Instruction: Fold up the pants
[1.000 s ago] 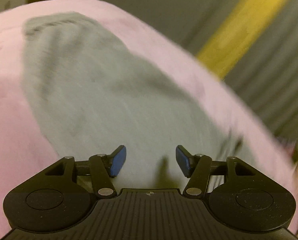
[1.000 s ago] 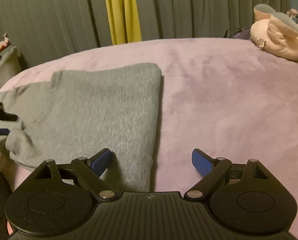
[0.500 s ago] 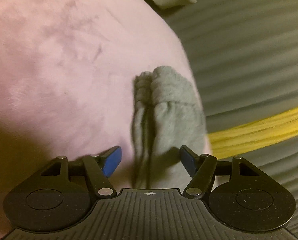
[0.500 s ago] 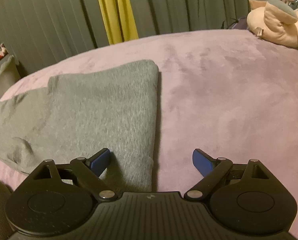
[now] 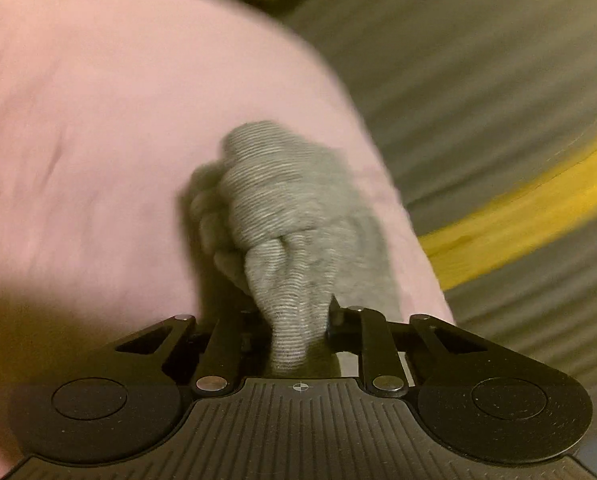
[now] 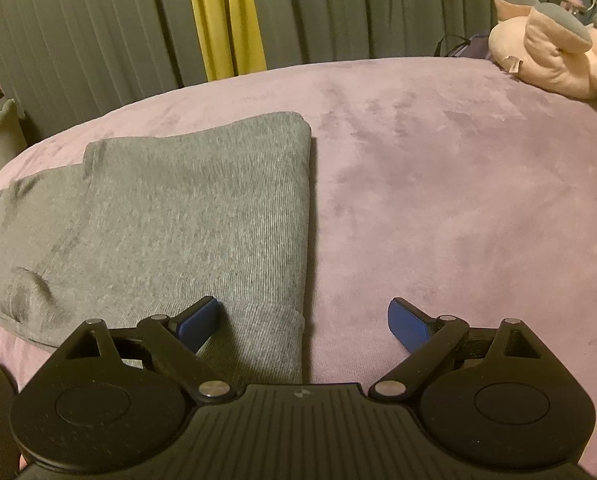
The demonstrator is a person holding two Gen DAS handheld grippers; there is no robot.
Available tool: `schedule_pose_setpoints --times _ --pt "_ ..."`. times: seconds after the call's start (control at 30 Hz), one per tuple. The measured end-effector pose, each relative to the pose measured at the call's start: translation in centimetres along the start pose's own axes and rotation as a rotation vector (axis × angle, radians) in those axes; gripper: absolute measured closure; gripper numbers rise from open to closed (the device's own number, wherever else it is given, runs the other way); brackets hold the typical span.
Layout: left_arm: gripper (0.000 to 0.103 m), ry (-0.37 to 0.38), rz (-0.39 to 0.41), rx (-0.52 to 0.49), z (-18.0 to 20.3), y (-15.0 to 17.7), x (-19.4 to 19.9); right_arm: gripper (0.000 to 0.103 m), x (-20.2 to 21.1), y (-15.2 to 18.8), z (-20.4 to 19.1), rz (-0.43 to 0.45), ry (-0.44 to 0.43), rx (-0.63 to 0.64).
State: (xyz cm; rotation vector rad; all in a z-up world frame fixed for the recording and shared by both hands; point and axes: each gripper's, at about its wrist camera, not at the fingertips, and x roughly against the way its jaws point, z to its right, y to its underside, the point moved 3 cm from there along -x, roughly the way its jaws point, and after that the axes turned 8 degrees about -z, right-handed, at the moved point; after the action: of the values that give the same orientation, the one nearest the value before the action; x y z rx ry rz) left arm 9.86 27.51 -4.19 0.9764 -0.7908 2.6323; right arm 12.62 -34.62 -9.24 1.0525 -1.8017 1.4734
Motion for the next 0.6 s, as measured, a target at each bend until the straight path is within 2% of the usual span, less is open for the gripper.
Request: schedule_pose_setpoints --times 0.07,0.17,0.27,0.3,0.37,0.4,0.5,0.6 --pt "0.084 -0.027 0.038 -0.154 3.2 0.7 1.3 0.011 0.2 0.1 0.2 0.009 -0.008 -0.003" --pt "0.085 -0.051 0.086 -0.458 9.7 3.0 2.9 0.011 0.2 0.0 0.4 0.012 -0.024 -0.01" --pt "0.084 -0.035 0.103 -0.763 16.2 7.7 3.9 0.011 0.6 -0.1 0.7 0.036 -0.05 -0.025" --pt "0.084 -0.019 0.101 -0.876 18.5 9.9 4.0 0.011 0.8 -0.1 0.8 0.048 -0.06 -0.033" --pt "0.084 0.039 0.085 -1.038 22.1 14.1 3.4 0.011 1.3 -0.1 1.1 0.071 -0.079 -0.047" --pt "0.084 0.084 0.064 -1.128 24.0 16.7 3.3 0.011 1.6 -0.1 1.2 0.081 -0.088 -0.055" --pt "0.082 0.195 -0.047 -1.306 27.6 24.1 2.8 0.011 2.3 0.0 1.7 0.113 -0.115 -0.086" --pt "0.074 0.218 -0.203 -1.337 28.7 30.4 1.8 0.011 3.1 0.0 2.3 0.136 -0.141 -0.12"
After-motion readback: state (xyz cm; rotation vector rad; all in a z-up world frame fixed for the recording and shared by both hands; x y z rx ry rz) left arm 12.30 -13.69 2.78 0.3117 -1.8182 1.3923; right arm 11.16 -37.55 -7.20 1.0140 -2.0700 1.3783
